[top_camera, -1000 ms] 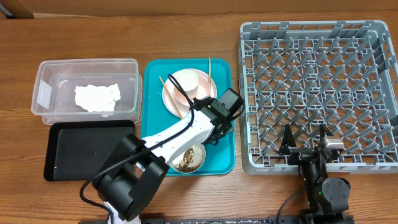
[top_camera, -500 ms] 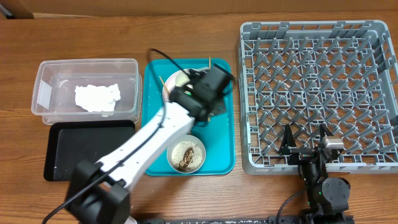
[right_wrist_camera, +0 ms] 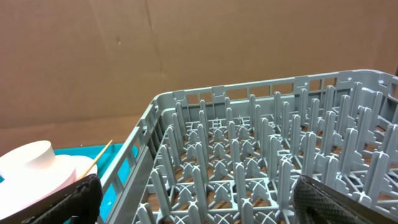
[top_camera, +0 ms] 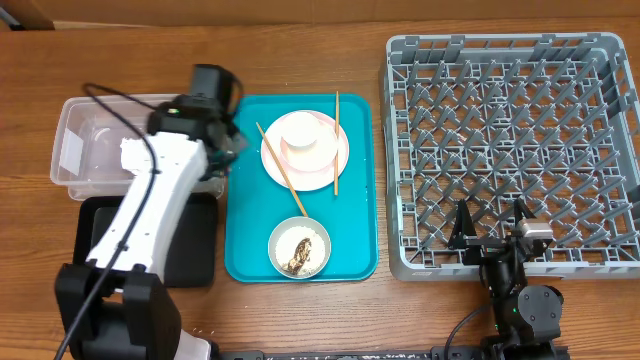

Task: Sort waste into correct bins and load items into the dishwasher
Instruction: 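Lift the red wrapper and drop it into the clear bin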

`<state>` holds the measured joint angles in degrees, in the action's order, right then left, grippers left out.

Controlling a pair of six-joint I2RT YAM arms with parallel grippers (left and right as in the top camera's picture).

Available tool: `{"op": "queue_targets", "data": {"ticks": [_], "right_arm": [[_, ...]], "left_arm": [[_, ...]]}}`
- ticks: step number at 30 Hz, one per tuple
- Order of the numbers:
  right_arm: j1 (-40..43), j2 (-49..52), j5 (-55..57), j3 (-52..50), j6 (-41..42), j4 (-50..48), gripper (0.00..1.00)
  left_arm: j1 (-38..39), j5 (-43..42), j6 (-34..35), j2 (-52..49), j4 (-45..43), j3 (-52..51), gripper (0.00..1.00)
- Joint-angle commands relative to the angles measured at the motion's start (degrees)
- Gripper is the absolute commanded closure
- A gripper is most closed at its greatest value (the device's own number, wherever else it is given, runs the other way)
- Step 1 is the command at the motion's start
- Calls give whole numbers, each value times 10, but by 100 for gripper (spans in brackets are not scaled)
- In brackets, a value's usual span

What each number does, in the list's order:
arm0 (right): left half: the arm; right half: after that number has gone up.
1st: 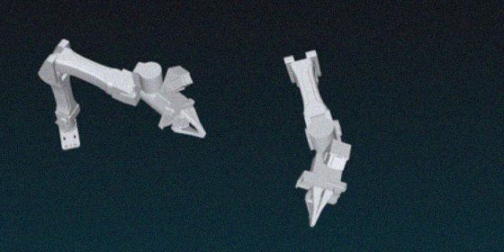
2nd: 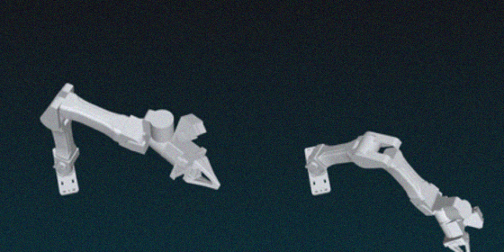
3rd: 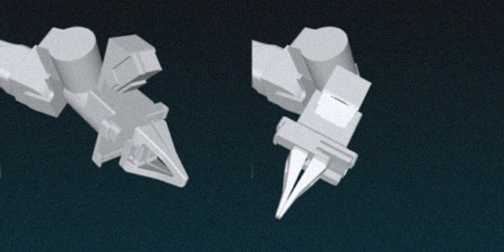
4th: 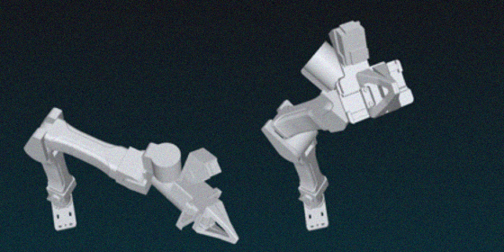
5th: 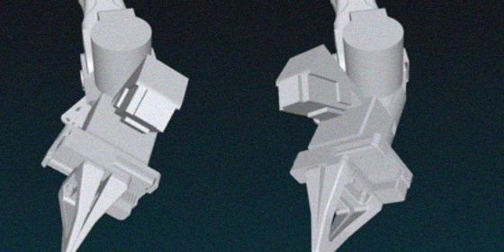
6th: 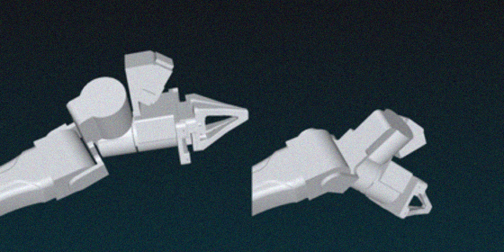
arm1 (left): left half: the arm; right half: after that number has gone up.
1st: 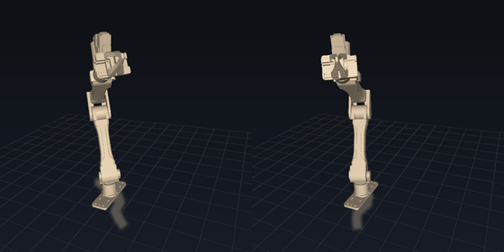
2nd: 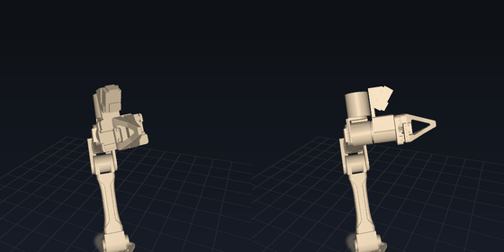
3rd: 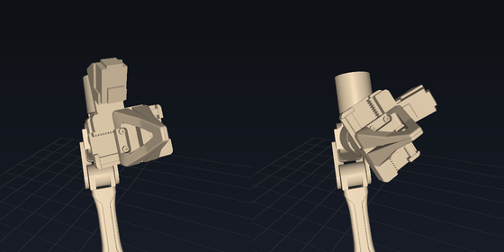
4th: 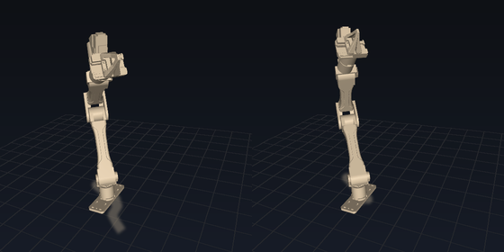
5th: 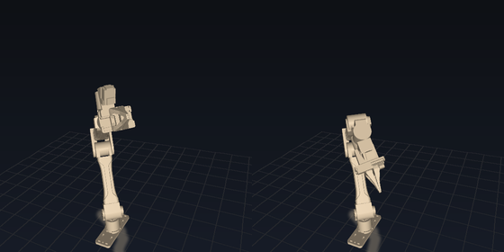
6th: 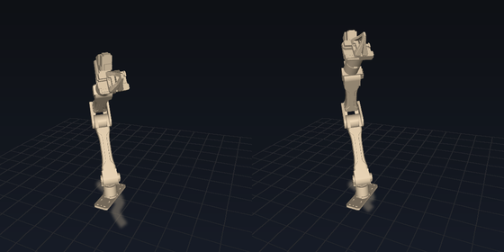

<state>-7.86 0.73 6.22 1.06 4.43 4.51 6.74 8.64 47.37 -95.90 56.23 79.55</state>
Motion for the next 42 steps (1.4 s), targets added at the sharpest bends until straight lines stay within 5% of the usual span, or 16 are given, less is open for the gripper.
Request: {"op": "queue_targets", "data": {"ticks": [1,16,20,28,35,38,42], "right_arm": [[2,-5,1,-6,-3,-3,0],[2,-5,1,-6,-3,-3,0],[2,-5,1,-6,-4,-3,0],[2,-5,1,-6,-3,-3,0],[2,-5,1,-6,-3,-3,0],[2,-5,1,-6,-3,-3,0],[2,-5,1,-6,-3,-3,0]], "left_arm": [[-54,3,-11,12,3,9,96],[-120,13,-11,4,-54,-31,88],[-120,19,-11,4,-70,-32,59],[-120,23,-12,4,-66,-32,48],[-120,-103,-102,5,-64,-23,66],[-120,-191,-155,10,-64,-16,96],[-119,-327,-217,32,-57,-9,96]]}}
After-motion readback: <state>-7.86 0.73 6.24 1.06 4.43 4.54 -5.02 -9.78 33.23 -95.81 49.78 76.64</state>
